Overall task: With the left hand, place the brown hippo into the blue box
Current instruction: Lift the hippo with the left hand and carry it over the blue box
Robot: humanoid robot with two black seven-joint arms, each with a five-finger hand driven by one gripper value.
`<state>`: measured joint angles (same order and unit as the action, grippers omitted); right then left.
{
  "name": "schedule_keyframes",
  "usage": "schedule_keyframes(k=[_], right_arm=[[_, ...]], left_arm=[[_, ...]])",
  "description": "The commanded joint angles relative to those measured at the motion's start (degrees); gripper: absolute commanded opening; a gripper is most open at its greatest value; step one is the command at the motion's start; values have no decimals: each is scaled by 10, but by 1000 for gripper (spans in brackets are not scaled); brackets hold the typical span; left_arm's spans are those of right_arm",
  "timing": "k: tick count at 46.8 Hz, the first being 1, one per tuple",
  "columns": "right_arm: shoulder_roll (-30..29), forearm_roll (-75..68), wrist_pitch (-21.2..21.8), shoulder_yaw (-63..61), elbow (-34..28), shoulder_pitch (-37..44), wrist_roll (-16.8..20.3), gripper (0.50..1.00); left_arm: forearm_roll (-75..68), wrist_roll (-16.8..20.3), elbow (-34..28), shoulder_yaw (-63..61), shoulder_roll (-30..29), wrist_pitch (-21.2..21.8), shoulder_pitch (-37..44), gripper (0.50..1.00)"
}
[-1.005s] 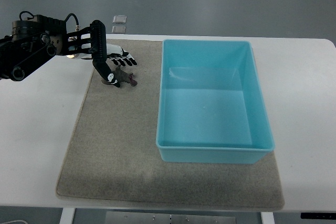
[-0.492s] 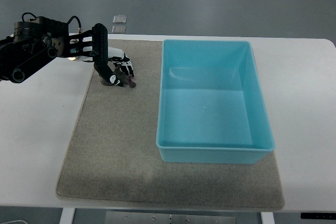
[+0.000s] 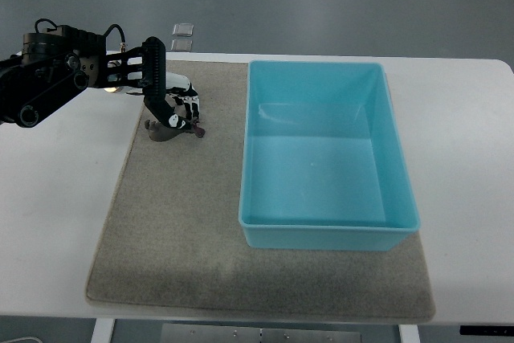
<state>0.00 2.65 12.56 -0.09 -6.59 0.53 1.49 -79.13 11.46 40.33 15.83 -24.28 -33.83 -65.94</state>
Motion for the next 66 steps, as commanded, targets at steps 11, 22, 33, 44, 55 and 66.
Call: schedule_keyframes(k=[11,22,33,44,55,66], right_arm=[[0,0,0,0,0,0,0,936],[0,0,0,0,0,0,0,936],[0,1,0,0,0,0,0,936],[0,0,0,0,0,0,0,936],[0,0,0,0,0,0,0,936],[0,0,0,0,0,0,0,936]], left_arm=[[6,1,5,10,-1,5,-19,500],[7,1,10,25,0,11,-47,500],[6,0,39,42,3,12,-65,500],[6,0,76,62,7,12,-78,500],[7,0,128,72,13,29,-80,500],[7,0,163,76,41,37,-74,500]])
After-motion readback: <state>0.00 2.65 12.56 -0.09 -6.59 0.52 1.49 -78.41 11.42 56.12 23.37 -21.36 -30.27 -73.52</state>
